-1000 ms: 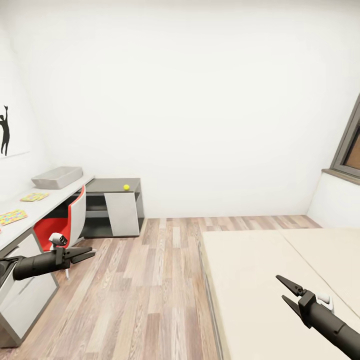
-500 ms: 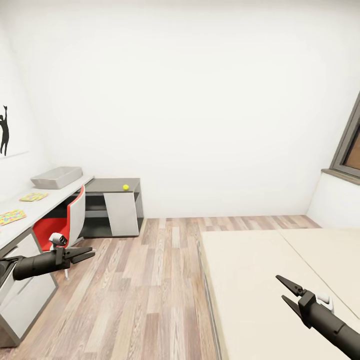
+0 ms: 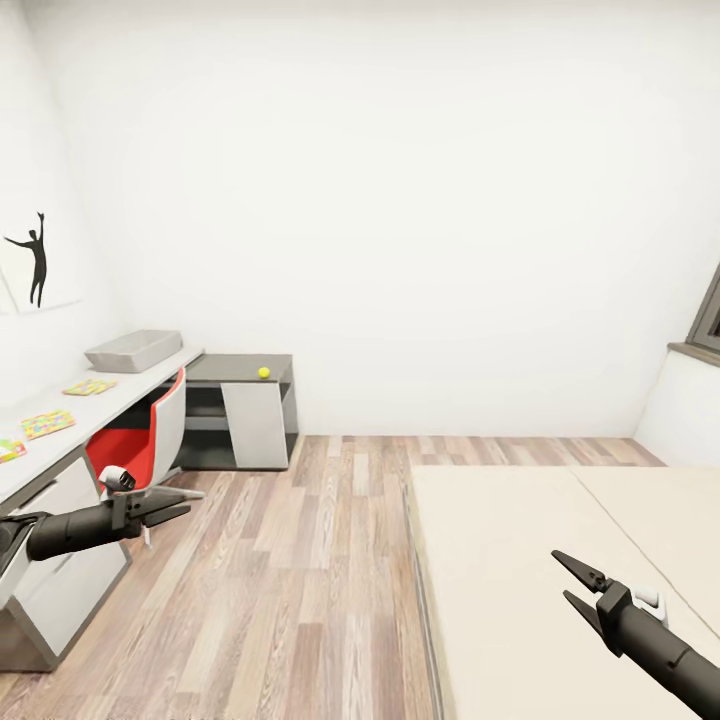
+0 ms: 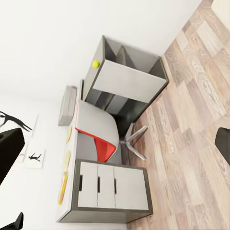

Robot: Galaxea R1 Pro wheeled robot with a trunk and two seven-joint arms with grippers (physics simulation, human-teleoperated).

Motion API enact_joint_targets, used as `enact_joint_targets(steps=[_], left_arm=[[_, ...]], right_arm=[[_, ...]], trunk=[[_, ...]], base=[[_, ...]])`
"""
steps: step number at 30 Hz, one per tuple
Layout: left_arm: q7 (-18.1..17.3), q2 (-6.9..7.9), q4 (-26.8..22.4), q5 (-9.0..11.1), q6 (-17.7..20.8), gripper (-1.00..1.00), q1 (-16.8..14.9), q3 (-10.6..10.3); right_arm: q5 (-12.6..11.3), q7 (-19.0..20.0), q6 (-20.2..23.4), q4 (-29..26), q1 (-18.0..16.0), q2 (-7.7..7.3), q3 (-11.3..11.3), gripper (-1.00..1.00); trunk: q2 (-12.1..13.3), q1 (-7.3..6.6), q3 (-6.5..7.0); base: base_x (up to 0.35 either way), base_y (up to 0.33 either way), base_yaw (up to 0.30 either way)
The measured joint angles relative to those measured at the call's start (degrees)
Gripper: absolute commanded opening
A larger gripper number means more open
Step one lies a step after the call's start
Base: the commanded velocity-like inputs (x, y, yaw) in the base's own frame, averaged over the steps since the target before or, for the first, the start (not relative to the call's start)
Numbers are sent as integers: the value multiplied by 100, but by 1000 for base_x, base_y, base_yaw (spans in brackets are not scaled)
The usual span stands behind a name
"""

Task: Put all the toys in the child's room - the three board games (two on the bed and one on the table), the two jigsaw puzzles on the table, and the tennis ball on the table - inside the toy box on the table in the child's room.

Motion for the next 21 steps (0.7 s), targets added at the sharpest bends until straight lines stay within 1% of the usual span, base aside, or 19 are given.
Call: enact_joint_targets(steps=[21], left_arm=[[-1,-1,0,-3,0,100,-1,7]], right_arm=[[0,11,0,1,-1,0,-7,100]], trunk=[[-1,0,0]], base=[[0,-16,11]])
